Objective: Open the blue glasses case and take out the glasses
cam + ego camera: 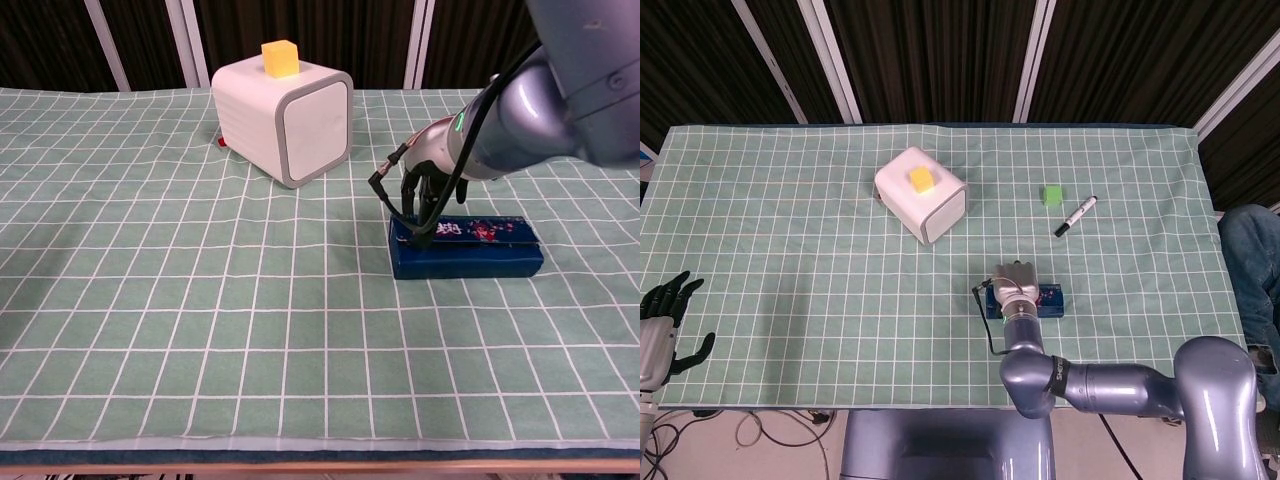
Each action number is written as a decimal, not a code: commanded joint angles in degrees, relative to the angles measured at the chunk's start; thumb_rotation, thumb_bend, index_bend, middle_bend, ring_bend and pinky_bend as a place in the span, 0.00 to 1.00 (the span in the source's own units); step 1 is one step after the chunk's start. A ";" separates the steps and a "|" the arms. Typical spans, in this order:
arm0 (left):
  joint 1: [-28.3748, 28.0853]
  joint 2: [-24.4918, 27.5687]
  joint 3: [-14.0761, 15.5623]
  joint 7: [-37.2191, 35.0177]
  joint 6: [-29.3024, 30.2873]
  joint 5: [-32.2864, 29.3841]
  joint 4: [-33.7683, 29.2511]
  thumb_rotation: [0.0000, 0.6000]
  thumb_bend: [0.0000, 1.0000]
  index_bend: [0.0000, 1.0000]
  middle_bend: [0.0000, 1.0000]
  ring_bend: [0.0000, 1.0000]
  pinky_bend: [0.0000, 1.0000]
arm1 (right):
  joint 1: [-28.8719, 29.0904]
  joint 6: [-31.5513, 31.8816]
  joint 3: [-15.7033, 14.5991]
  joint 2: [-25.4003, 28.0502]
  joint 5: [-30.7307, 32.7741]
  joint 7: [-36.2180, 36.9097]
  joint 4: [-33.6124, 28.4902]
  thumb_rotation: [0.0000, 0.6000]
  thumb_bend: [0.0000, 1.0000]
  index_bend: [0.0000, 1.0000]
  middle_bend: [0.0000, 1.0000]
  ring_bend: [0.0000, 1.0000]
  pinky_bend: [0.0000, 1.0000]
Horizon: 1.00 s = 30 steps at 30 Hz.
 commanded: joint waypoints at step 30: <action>-0.04 0.14 0.06 0.06 -0.23 -0.15 -0.18 1.00 0.36 0.10 0.00 0.00 0.00 | 2.15 1.99 -4.67 -2.22 -4.06 -3.57 3.26 1.00 0.76 0.54 0.38 0.16 0.18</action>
